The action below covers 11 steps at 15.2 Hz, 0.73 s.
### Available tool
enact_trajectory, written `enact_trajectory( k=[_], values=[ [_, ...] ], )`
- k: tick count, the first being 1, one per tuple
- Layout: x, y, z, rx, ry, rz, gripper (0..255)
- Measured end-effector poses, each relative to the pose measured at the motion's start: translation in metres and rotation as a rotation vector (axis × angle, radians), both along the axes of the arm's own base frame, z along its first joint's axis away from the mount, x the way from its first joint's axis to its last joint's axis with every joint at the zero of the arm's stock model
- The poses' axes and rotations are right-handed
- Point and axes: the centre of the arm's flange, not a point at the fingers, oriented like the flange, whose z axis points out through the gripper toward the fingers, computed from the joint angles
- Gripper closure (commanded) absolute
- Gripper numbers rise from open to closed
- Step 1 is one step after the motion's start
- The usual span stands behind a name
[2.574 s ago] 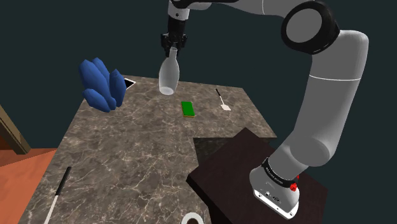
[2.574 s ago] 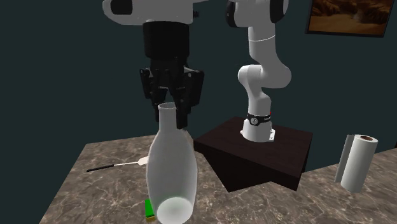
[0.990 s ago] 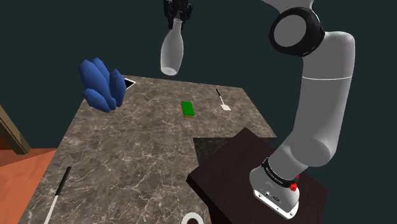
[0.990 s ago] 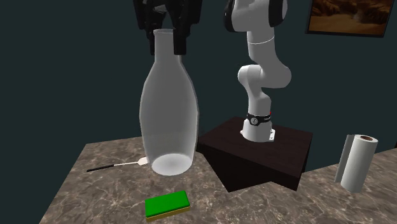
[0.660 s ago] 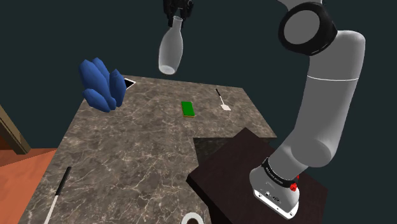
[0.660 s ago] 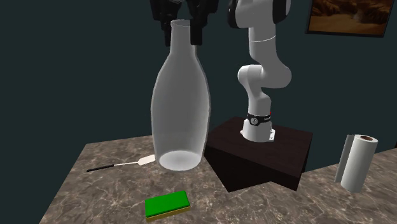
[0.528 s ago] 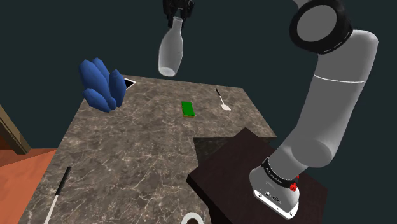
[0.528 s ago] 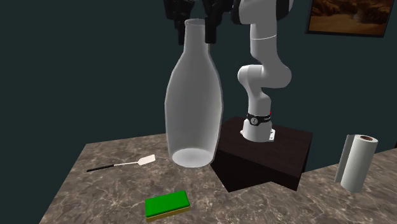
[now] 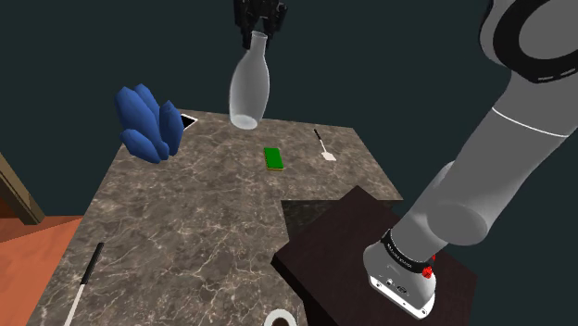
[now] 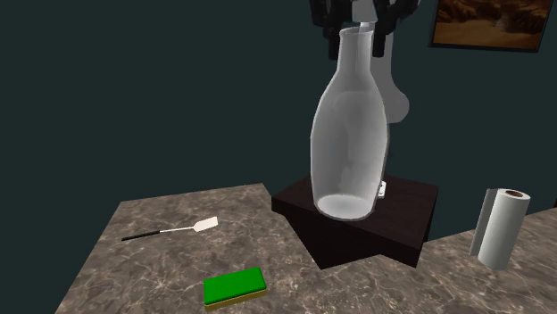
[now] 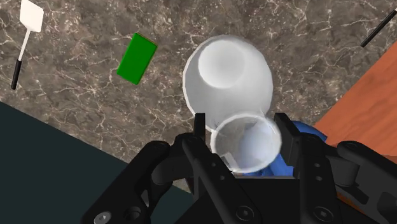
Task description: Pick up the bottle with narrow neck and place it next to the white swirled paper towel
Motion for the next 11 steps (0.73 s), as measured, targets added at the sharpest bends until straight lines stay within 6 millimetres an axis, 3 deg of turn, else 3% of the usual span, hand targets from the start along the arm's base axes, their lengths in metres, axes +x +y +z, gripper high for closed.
enact_trajectory(
  k=[11],
  values=[
    [-0.109, 0.097, 0.009, 0.000, 0.000, 0.001, 255]
  ],
)
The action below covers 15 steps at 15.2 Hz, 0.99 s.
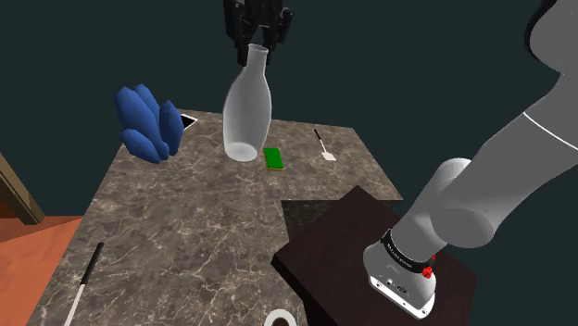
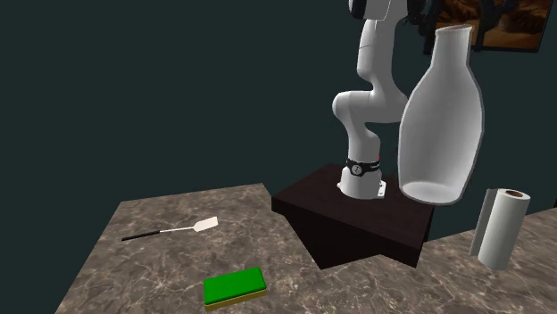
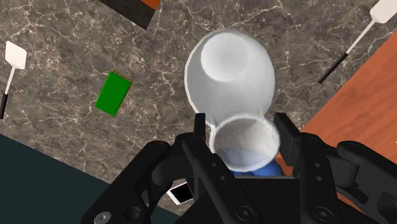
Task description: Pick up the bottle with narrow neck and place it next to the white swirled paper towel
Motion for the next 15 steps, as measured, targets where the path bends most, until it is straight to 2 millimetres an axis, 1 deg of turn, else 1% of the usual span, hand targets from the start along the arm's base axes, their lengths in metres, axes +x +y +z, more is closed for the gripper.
enact_trajectory(
  k=[2, 6, 7, 8, 11, 12, 15],
  values=[
    [-0.020, 0.013, 0.002, 0.000, 0.000, 0.000, 255],
    [-0.059, 0.048, 0.006, 0.000, 0.000, 0.000, 255],
    [-0.071, 0.057, 0.007, 0.000, 0.000, 0.000, 255],
    [-0.083, 0.066, 0.003, 0.000, 0.000, 0.000, 255],
    [-0.112, 0.091, 0.006, 0.000, 0.000, 0.000, 255],
    [-0.124, 0.100, 0.011, 0.000, 0.000, 0.000, 255],
    [-0.152, 0.124, 0.012, 0.000, 0.000, 0.000, 255]
  ],
)
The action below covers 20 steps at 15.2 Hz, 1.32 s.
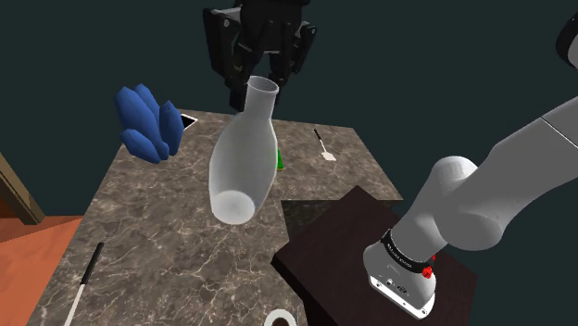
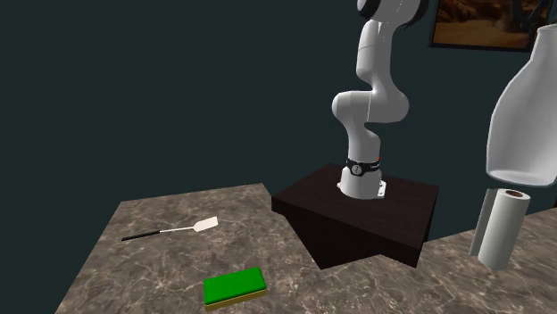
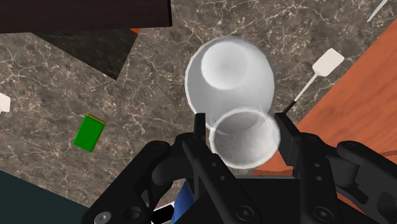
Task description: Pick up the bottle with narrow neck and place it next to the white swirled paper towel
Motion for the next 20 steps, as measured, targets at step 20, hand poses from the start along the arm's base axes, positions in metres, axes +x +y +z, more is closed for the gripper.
enact_trajectory(
  k=[20],
  values=[
    [-0.150, 0.127, -0.015, -0.001, 0.000, -0.001, 255]
  ],
)
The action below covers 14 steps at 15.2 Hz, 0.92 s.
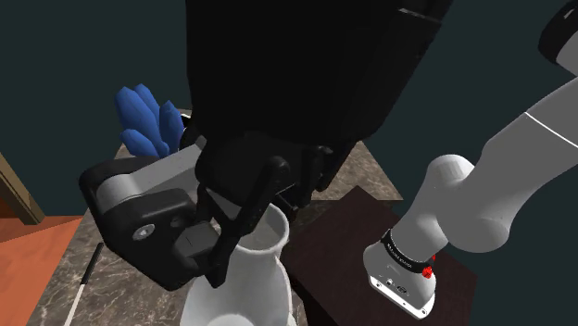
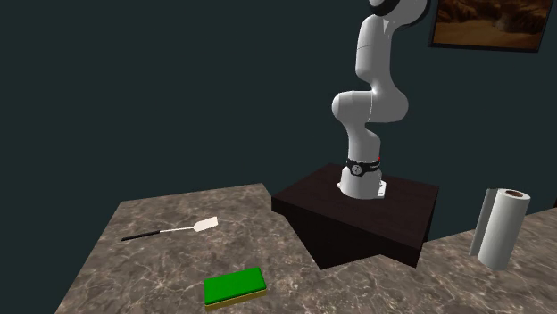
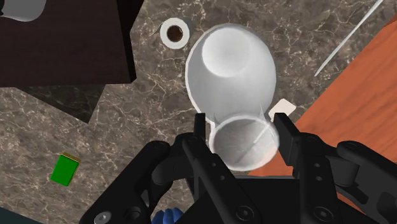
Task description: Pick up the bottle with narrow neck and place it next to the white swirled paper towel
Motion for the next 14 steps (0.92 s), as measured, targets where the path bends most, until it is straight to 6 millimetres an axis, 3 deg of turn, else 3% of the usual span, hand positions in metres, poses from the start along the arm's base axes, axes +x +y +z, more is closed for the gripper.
enact_trajectory(
  k=[14],
  values=[
    [0.001, 0.000, -0.074, 0.000, 0.000, 0.000, 255]
  ],
)
